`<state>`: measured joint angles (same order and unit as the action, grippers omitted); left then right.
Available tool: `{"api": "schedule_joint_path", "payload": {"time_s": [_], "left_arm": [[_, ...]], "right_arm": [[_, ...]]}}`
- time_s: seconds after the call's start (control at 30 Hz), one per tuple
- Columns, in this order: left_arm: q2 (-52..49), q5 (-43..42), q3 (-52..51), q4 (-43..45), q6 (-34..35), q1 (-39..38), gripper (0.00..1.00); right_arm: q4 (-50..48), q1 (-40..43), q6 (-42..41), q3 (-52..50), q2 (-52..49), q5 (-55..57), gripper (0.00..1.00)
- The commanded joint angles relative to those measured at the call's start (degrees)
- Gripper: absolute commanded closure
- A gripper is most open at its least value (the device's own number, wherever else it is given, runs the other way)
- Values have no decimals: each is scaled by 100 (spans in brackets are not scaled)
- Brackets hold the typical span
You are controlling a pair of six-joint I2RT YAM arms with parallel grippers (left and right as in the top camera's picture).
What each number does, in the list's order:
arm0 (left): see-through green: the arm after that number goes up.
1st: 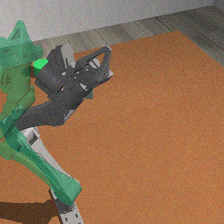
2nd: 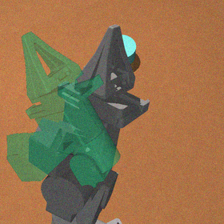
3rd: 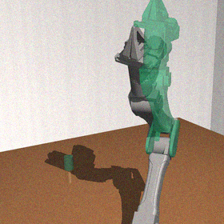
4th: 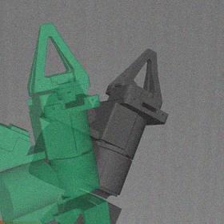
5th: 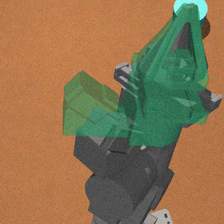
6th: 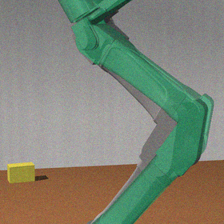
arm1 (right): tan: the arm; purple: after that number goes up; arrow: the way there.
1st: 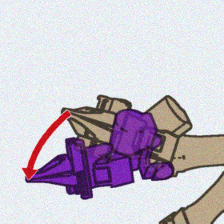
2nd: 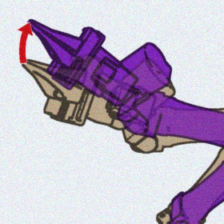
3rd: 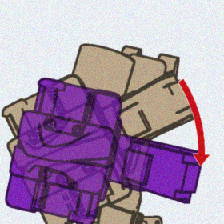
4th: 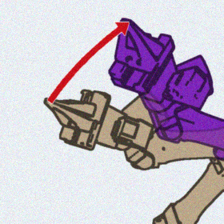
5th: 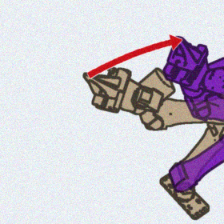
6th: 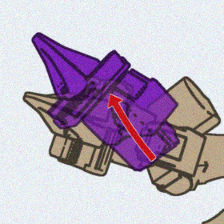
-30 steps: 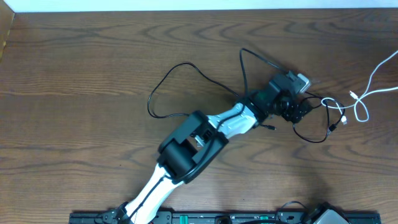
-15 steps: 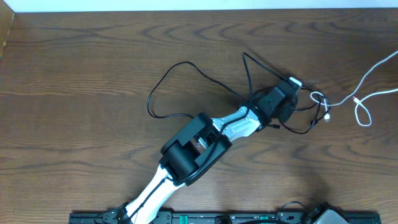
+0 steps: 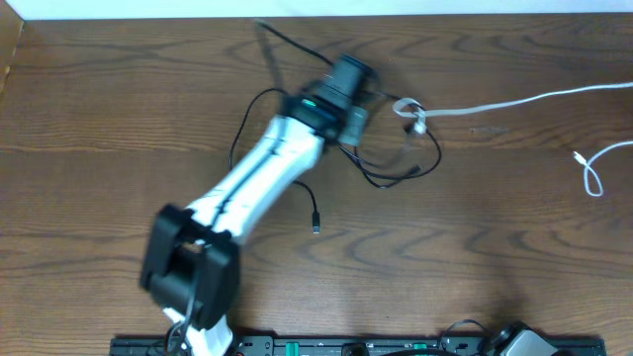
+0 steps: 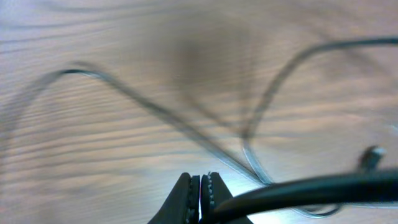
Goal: Untangle cables
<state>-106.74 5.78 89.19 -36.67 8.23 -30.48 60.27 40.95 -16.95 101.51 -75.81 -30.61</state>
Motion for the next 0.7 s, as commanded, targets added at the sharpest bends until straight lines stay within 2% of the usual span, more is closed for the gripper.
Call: {"api": "schedule_joint_path", "payload": {"time_s": [0.0, 0.17, 0.27, 0.67], "left_arm": [[234, 107, 15, -212, -348, 811, 93], [407, -577, 15, -308, -350, 1746, 93], [422, -625, 17, -424, -350, 2063, 93], [422, -566, 17, -560, -461, 2658, 93]], "right_arm": [[61, 33, 22, 9, -533, 1646, 99], [87, 33, 26, 9, -1298, 1720, 99], [85, 33, 28, 9, -1635, 1718, 99], [13, 208, -42, 9, -2159, 2006, 99]]}}
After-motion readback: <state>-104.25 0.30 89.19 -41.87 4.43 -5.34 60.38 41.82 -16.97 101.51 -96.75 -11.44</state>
